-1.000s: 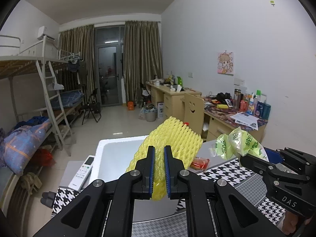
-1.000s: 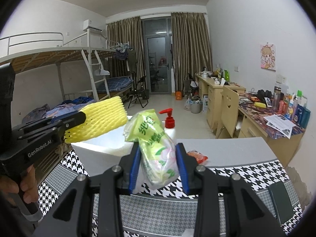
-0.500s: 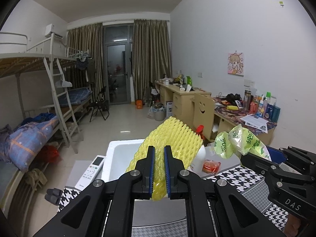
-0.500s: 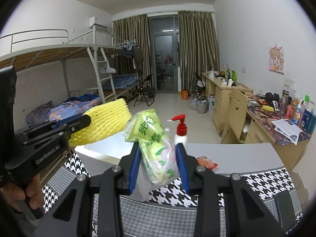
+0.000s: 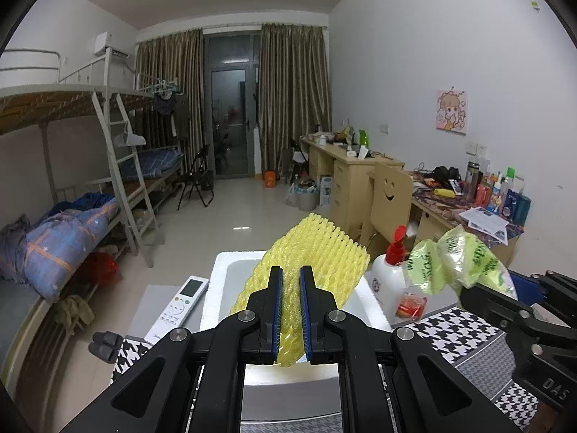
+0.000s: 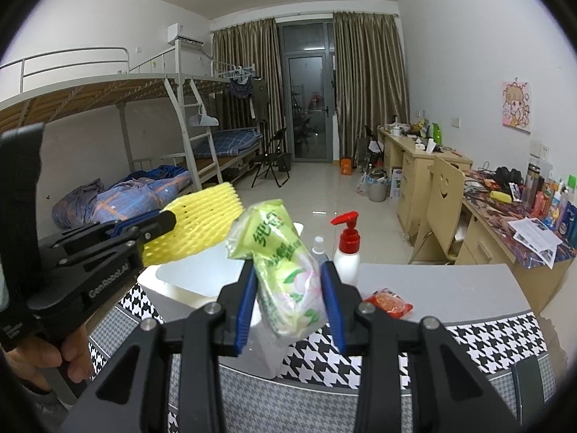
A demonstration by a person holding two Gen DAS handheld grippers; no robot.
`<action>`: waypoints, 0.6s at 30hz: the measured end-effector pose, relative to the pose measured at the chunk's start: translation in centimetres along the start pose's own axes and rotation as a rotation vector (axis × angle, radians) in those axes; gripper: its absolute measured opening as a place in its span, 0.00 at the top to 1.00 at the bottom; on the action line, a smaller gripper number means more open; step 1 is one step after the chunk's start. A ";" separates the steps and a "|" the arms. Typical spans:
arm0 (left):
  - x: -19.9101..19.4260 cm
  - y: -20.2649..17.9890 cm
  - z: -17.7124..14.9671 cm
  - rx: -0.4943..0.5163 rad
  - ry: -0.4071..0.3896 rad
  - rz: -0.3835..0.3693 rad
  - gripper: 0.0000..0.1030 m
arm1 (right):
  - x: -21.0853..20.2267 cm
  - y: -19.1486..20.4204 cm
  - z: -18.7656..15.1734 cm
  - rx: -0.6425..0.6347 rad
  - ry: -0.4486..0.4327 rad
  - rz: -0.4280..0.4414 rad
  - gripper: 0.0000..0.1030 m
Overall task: Organize soft objects
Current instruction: 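Open the left gripper to drop the yellow mesh sleeve into the foam box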
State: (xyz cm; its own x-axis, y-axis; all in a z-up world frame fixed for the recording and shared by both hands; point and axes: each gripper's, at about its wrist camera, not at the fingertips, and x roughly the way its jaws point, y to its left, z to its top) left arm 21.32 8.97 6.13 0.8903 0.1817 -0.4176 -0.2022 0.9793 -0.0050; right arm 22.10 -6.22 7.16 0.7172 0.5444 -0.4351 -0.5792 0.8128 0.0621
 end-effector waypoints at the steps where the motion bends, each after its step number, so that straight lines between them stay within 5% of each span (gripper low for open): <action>1: 0.2 0.0 0.0 0.000 0.005 -0.002 0.90 | 0.0 0.2 0.1 -0.002 0.001 0.000 0.61; 18: 5.2 0.7 -0.6 0.004 0.119 -0.033 0.87 | 1.5 0.4 0.1 -0.005 0.025 -0.028 0.61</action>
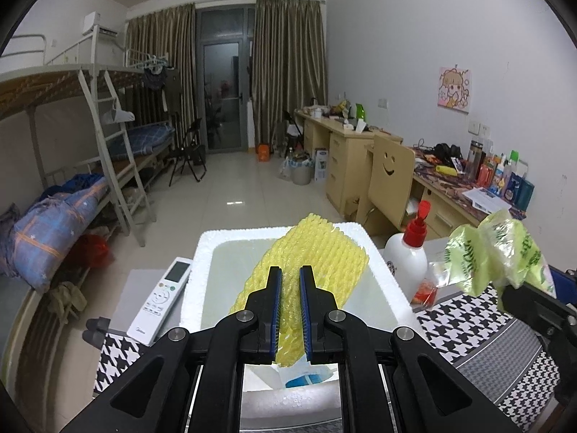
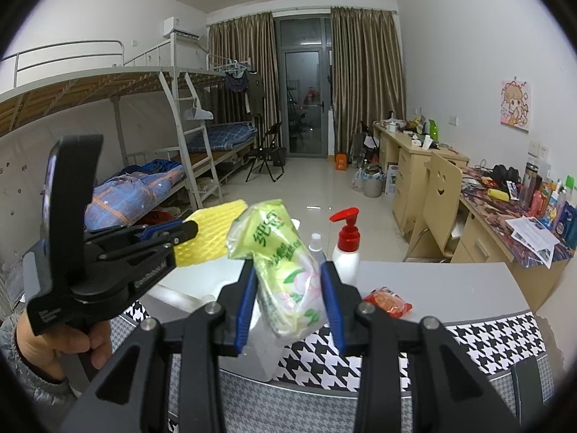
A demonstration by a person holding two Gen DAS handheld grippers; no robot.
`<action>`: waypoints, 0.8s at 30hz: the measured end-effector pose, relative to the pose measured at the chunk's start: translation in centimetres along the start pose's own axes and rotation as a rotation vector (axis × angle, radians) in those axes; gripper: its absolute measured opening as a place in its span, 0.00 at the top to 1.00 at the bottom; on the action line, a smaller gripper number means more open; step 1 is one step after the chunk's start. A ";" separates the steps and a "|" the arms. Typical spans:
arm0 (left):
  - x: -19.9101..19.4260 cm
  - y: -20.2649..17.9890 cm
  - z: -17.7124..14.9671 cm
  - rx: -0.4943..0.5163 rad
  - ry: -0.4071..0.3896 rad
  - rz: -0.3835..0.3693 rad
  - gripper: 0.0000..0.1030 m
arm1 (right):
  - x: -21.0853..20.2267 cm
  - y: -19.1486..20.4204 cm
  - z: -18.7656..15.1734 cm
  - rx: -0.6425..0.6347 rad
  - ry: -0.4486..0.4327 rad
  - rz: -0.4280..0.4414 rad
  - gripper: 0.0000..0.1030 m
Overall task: Organize soft objects
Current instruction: 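Open the left gripper to drop the yellow mesh sleeve into the foam box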
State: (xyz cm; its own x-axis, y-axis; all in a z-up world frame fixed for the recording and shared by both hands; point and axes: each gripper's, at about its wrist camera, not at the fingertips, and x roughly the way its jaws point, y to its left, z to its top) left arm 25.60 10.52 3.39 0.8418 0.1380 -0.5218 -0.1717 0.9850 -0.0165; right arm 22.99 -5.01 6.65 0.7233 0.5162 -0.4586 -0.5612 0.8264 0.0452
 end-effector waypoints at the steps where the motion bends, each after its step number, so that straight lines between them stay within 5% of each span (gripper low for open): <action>1: 0.2 0.2 0.0 0.000 0.008 -0.001 0.81 | 0.1 0.1 0.0 0.000 0.001 -0.001 0.61; 2: 0.2 0.4 -0.1 -0.002 0.013 0.004 0.75 | 0.1 0.0 0.0 0.000 0.002 -0.002 0.61; 4: 0.2 0.7 -0.2 -0.002 0.010 0.021 0.39 | 0.3 0.1 0.1 -0.002 0.005 -0.006 0.61; 7: -0.5 1.4 -0.3 -0.016 -0.017 0.049 0.15 | 0.3 0.1 0.1 -0.002 0.006 -0.009 0.61; 15: -2.5 2.8 -0.6 -0.043 -0.054 0.088 0.01 | 0.7 0.5 0.3 -0.011 0.011 0.001 0.61; 24: -4.9 3.9 -1.2 -0.053 -0.081 0.103 0.01 | 1.5 1.9 1.0 -0.028 0.014 0.034 0.61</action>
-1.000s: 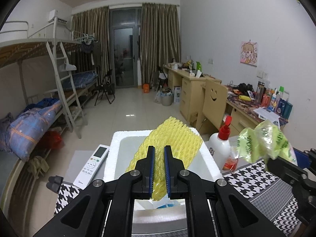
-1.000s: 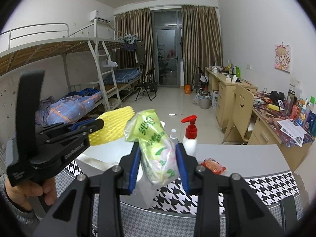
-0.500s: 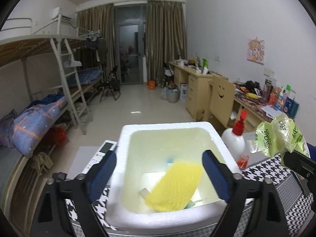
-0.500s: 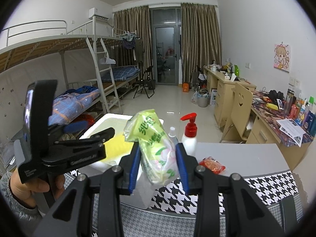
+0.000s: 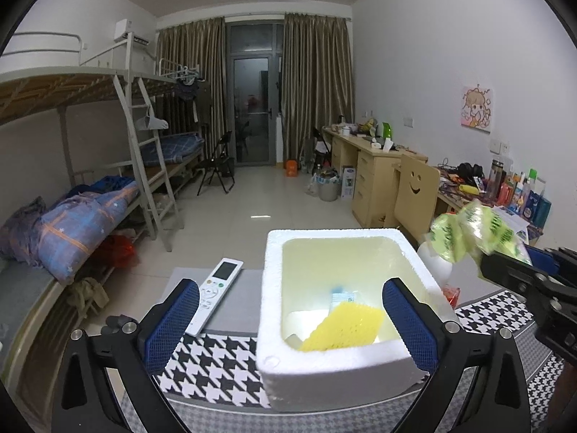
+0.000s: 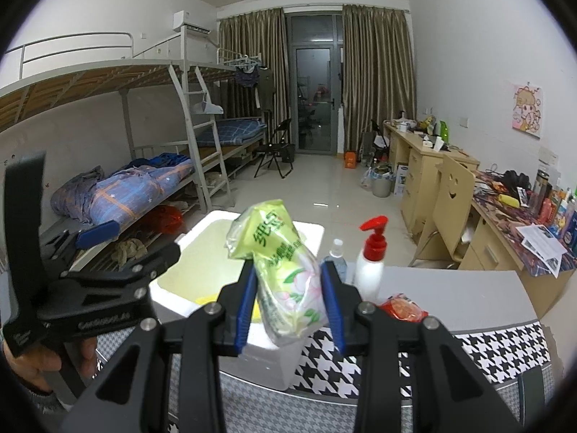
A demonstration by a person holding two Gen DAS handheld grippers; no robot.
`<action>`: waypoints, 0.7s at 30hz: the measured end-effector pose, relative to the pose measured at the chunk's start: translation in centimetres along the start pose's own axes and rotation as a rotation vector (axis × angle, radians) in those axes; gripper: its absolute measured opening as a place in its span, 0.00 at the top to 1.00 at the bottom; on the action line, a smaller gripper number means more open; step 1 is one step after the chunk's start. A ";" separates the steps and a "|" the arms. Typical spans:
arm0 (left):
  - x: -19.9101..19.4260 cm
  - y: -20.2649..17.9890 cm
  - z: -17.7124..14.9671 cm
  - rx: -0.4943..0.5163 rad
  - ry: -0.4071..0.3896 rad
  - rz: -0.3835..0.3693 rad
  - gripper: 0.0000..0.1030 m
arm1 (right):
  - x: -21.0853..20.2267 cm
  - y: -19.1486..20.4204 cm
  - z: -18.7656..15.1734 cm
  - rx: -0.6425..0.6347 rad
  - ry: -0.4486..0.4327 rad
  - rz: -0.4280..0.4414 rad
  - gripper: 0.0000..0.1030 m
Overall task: Organize soft objects
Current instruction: 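Open the left gripper to drop the yellow mesh sleeve into the foam box, then lower the tissue pack into the foam box and open the right gripper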
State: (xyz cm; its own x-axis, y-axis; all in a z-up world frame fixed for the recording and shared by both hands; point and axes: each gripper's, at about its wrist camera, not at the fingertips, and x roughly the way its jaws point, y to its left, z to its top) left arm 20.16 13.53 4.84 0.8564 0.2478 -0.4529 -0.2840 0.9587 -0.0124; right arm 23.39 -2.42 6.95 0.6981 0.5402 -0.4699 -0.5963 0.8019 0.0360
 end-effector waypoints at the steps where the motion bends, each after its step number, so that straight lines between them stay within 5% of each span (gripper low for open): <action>1: -0.2 0.2 -0.1 -0.004 -0.001 0.004 0.01 | 0.1 0.1 0.1 -0.002 0.000 0.002 0.61; 21: -2.3 3.8 -1.4 -0.044 -0.030 0.063 0.01 | 3.7 1.8 1.2 0.001 0.058 0.029 0.61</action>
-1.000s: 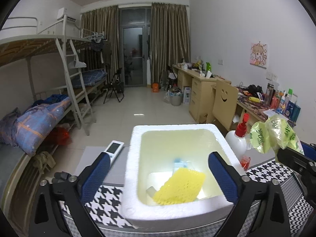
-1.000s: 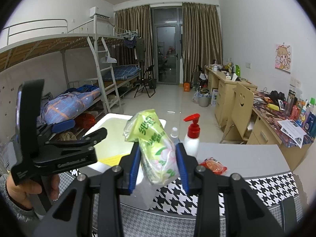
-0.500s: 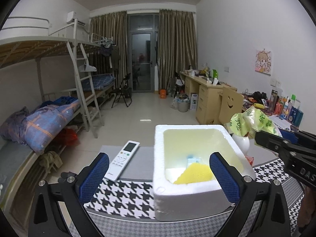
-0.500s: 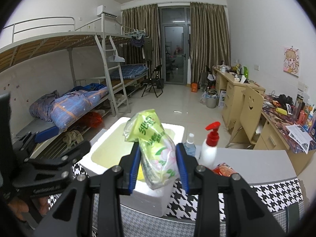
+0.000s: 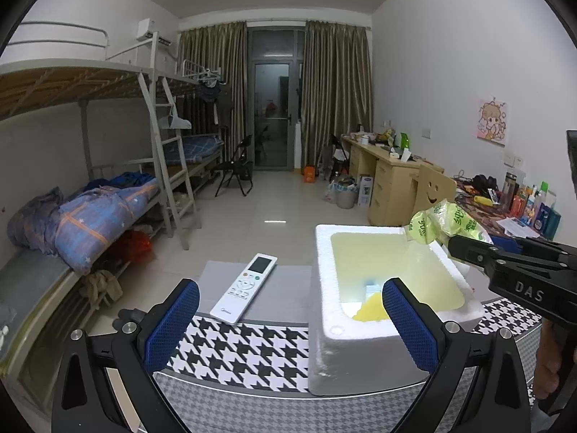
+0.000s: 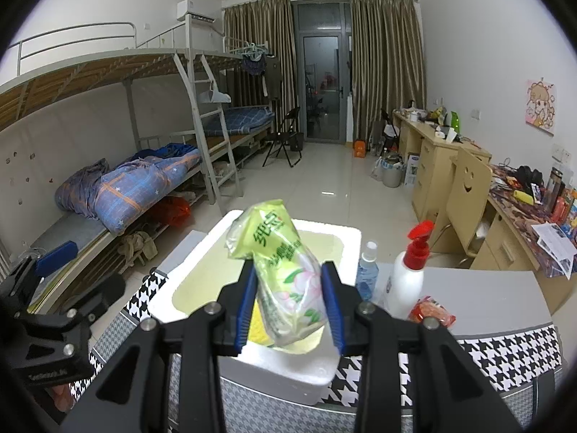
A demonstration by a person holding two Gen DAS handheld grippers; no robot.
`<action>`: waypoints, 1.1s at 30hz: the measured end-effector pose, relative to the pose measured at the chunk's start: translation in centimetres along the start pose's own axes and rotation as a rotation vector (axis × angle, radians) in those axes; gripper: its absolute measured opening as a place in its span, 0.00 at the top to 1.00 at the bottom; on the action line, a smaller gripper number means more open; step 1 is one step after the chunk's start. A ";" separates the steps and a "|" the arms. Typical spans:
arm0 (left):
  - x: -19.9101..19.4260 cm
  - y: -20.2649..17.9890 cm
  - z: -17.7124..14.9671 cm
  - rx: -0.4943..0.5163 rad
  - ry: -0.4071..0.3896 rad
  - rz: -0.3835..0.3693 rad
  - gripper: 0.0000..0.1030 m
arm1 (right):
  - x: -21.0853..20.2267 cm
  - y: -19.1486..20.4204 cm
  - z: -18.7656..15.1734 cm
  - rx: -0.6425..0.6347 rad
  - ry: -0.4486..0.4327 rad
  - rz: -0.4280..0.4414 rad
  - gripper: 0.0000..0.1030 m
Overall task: Organize soft objects
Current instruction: 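Lower the tissue pack into the foam box and open the right gripper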
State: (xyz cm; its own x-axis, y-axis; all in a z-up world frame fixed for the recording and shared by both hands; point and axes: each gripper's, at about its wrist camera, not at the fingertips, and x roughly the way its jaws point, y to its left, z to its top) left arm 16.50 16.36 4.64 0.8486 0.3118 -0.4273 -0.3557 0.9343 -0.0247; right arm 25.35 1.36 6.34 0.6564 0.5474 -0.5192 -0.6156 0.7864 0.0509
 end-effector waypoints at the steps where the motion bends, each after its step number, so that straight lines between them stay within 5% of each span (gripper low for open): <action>1: -0.1 0.2 -0.1 -0.004 -0.002 0.003 0.01 | 0.1 -0.1 -0.1 -0.001 0.003 0.002 0.61; 17: -0.2 2.3 -1.1 -0.040 0.008 0.040 0.01 | 3.3 0.7 0.3 0.014 0.058 0.014 0.60; 26: -0.1 2.8 -1.1 -0.038 0.011 0.047 0.01 | 4.0 1.0 0.4 0.000 0.068 0.025 0.35; 33: -0.4 2.1 -1.2 -0.026 0.011 0.025 0.01 | 2.4 0.9 0.1 -0.005 0.047 0.029 0.34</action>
State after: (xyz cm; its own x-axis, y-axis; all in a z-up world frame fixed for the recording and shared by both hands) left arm 14.92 17.98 3.73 0.8351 0.3330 -0.4378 -0.3871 0.9213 -0.0377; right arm 26.38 3.40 5.26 0.6168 0.5561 -0.5570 -0.6367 0.7686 0.0623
